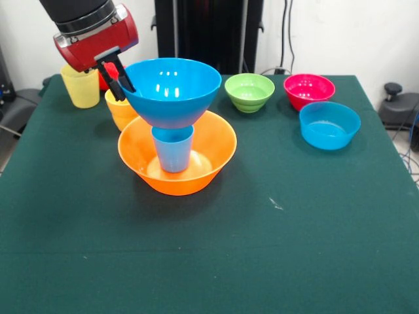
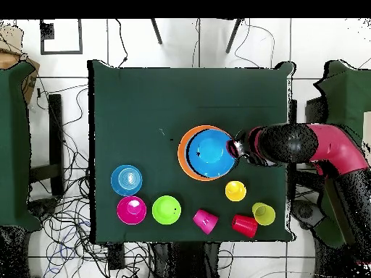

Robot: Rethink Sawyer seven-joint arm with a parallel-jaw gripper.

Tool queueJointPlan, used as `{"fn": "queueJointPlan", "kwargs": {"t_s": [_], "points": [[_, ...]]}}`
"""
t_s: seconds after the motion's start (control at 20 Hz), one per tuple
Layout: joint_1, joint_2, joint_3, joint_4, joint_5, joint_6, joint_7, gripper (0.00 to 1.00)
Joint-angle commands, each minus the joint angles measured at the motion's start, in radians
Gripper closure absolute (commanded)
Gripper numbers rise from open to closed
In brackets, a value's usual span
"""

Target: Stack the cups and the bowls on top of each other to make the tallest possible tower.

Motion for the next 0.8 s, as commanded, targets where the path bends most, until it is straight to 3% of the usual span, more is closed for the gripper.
{"fn": "queueJointPlan", "kwargs": {"t_s": [0.05,0.8], "points": [[0.036,0.026,-0.047,0.035,-0.051,-0.061,-0.153,1.0],[0.035,0.038,-0.052,0.038,-0.066,-0.077,-0.159,1.0]]}}
